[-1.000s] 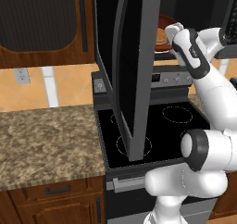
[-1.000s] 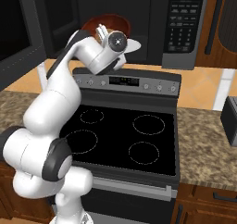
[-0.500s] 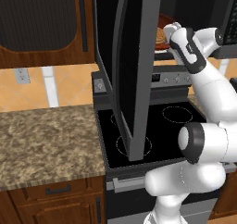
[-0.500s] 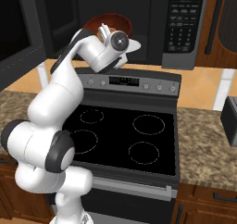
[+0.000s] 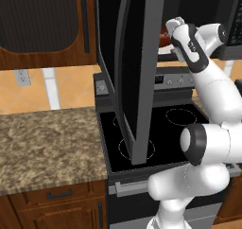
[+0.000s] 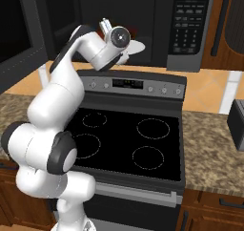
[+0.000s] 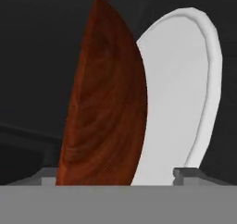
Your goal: Open the microwave, place the bowl with waffle inside the microwave, then close the microwave door and turn it on.
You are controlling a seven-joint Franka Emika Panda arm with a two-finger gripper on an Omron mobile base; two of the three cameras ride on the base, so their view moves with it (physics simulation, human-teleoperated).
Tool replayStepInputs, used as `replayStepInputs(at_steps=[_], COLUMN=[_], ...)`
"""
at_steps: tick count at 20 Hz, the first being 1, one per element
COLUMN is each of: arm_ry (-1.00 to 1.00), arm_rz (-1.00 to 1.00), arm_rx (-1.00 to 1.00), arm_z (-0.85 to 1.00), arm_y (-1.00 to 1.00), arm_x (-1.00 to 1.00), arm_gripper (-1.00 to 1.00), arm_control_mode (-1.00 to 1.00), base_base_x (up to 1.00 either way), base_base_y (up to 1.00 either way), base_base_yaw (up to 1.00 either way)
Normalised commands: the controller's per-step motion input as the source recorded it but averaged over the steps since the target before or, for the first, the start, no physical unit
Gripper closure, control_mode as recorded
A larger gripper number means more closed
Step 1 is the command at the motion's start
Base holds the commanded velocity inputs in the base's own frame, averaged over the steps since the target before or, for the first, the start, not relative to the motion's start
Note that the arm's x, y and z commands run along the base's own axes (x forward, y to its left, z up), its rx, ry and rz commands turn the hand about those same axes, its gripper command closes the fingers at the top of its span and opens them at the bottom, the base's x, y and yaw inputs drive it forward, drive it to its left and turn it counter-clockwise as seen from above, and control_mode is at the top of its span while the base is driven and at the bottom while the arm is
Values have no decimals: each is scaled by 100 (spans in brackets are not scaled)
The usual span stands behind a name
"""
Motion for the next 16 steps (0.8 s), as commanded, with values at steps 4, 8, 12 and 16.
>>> replayStepInputs(at_steps=[4,8,12,16], arm_ry=[-33,-15,0,6], arm_rz=[0,0,0,0], arm_rx=[0,7,23,22], arm_z=[9,29,49,54], arm_y=[0,-15,-35,-40], arm_x=[-1,-71,-100,-100], arm_gripper=[-100,-100,-100,-100], arm_control_mode=[-100,-100,-100,-100], base_base_x=[0,0,0,0], base_base_y=[0,0,0,0], base_base_yaw=[0,0,0,0])
